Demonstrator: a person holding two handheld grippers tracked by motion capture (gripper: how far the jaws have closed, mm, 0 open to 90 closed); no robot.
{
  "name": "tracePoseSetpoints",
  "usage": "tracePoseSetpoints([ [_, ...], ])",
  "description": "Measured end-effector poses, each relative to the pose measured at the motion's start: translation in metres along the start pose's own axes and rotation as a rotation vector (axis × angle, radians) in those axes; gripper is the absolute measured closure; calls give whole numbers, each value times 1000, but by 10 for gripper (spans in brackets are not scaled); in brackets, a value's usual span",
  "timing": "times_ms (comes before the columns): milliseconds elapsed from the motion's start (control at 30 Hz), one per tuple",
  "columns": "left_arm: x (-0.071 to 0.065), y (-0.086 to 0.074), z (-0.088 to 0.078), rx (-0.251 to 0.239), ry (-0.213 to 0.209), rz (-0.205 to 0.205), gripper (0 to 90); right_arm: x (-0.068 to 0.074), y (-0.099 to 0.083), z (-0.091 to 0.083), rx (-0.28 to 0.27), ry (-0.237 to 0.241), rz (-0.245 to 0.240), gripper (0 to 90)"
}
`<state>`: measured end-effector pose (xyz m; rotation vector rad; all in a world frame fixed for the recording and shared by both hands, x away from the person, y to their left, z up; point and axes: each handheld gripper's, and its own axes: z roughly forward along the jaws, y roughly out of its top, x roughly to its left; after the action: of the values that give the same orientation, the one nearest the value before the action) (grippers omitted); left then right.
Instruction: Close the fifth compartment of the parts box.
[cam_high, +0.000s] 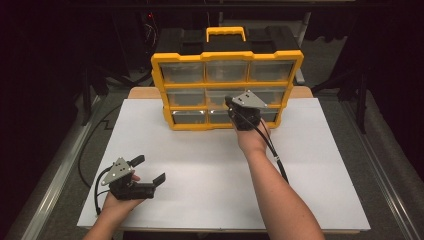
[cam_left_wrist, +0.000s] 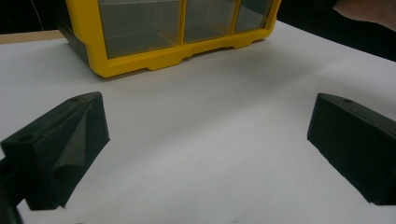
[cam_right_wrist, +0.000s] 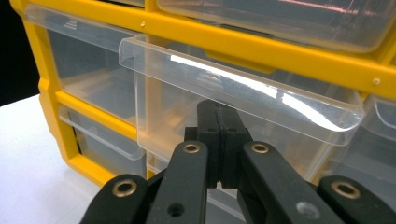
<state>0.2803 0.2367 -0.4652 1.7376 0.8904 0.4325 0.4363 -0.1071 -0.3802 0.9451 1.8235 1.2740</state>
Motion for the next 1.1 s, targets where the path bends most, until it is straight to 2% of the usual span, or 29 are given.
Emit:
tracePoseSetpoints([
  [300, -1, 1, 0, -6, -3, 1, 1, -4, 3, 11, 5, -5, 16, 900],
  [533, 0, 1, 0, -4, 5, 2, 1, -5, 3, 23, 42, -17, -1, 900],
  [667, 0, 1, 0, -3, 2, -1, 1, -3, 3, 25, 41, -12, -16, 900],
  [900, 0, 1, 0, -4, 6, -1, 1, -3, 6, 21, 54, -22, -22, 900],
  [1100, 0, 0, 0, 2, 11, 0, 1, -2, 7, 6, 47, -8, -15, 900],
])
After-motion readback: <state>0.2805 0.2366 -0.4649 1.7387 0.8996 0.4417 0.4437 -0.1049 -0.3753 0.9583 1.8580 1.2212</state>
